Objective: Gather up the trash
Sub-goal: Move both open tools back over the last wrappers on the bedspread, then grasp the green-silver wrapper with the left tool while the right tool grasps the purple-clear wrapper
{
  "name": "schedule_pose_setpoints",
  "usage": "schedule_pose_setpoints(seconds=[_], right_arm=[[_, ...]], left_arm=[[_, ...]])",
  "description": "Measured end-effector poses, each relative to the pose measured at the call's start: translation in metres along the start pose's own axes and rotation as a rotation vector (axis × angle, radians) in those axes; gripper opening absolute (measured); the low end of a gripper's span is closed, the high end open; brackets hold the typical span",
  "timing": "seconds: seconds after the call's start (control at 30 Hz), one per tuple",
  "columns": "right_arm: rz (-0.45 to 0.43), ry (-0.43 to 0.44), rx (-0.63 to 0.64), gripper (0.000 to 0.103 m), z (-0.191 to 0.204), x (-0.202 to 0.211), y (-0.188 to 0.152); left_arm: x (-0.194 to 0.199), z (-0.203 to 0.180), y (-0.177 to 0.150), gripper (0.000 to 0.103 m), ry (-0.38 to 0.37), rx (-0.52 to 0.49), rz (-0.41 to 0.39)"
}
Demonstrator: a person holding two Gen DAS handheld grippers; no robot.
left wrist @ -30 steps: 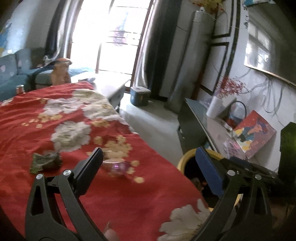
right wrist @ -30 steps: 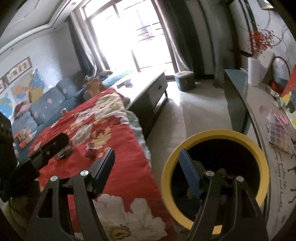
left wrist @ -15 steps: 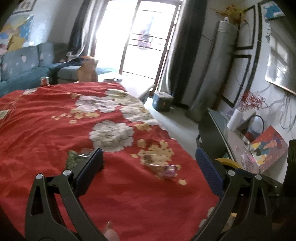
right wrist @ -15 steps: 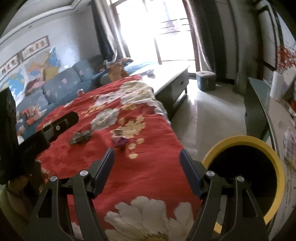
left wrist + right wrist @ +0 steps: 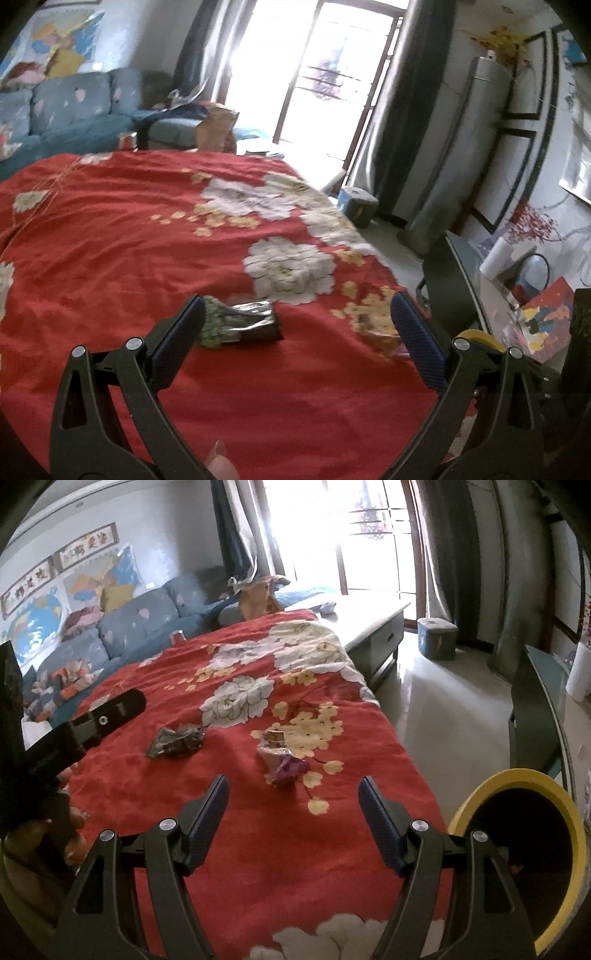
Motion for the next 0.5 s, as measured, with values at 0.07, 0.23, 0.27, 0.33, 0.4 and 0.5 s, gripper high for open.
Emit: schedule_pose_setpoints(seconds=[0.07, 0.23, 0.27, 0.33, 0.4, 0.5], right_arm=[[0.017, 0.002, 0.001, 0.070, 0.002, -0.011, 0.001], [0.054, 0.006, -0.010, 0.069, 0.002, -0.032, 0.003], [0.059, 0.006, -0.014, 0.069, 0.002, -0.035, 0.003], [0.071, 0.010, -0.024, 0.063, 0.000, -0.042, 0.004], [0.082, 0.012, -0.031, 0.060, -0.001, -0.051, 0.005], [0.100, 0.019, -0.043, 0.046, -0.003, -0.059, 0.004]], left_arm=[[-0.005, 0.010, -0.001, 0.092, 0.007, 0.022, 0.017], [-0.016, 0.029, -0.007, 0.092, 0.001, 0.058, 0.059], [-0.018, 0.031, -0.009, 0.092, -0.001, 0.062, 0.065], [-0.023, 0.037, -0.011, 0.092, -0.001, 0.079, 0.078], [-0.028, 0.043, -0.013, 0.092, -0.001, 0.100, 0.091], [-0.036, 0.053, -0.016, 0.092, -0.002, 0.139, 0.110]])
Point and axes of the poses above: each gripper's, at about its wrist camera, not at the fingertips, and x roughly against the way its jaws point, z to its left, y to its top, the point moved 3 cm from there along -x, roughly the way its jaws point, and after that the axes turned 2 degrees about -x, right-handed, at the moved point
